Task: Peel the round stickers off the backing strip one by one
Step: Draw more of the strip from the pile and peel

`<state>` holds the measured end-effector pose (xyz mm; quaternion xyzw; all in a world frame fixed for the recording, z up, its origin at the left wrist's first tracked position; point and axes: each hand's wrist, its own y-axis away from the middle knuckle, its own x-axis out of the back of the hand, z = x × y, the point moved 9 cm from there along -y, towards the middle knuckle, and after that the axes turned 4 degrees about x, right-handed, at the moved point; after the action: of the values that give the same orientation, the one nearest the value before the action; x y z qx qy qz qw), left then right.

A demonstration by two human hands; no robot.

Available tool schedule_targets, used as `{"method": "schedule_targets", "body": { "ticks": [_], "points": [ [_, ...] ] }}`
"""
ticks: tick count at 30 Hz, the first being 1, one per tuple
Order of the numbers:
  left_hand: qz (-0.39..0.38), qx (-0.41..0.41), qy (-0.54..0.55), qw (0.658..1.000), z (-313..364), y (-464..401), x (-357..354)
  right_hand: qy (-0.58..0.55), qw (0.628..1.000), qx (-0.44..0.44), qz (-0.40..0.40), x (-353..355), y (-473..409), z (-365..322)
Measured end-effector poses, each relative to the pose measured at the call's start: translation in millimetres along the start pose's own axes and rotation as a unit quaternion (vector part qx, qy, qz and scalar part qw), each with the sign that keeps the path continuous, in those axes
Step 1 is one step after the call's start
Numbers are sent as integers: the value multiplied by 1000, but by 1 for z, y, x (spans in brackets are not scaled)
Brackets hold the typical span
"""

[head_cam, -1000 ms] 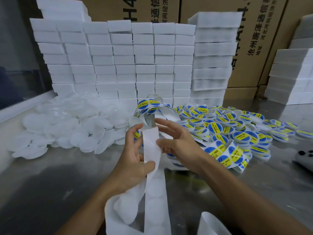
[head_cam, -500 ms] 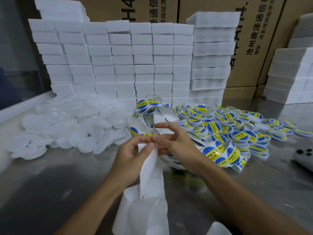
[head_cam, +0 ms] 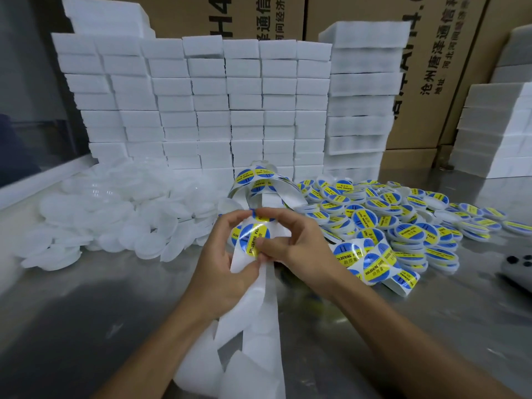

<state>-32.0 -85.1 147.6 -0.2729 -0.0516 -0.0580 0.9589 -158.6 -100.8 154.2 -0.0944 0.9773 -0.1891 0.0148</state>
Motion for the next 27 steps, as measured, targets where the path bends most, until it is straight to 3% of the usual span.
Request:
{"method": "schedule_targets", "body": {
  "ticks": [3, 6, 12, 19, 24, 27],
  "points": [
    [15, 25, 32, 999, -6, -1, 5, 153, 982, 102, 29, 4, 2, -20],
    [28, 71, 73, 994, -16, -1, 7, 223, 957, 187, -6, -4, 7, -33],
    [26, 123, 116, 985, -28, -1, 5, 259, 949, 171, -49, -1, 4, -27],
    [46, 175, 116, 977, -44, -1, 8, 321, 924, 206, 0, 10, 2, -28],
    [29, 155, 85, 984, -37, 0, 4, 412, 861, 299, 20, 7, 7, -42],
    [34, 148, 64, 986, -34, 1, 3, 434, 842, 322, 10, 2, 11, -43]
  ]
}}
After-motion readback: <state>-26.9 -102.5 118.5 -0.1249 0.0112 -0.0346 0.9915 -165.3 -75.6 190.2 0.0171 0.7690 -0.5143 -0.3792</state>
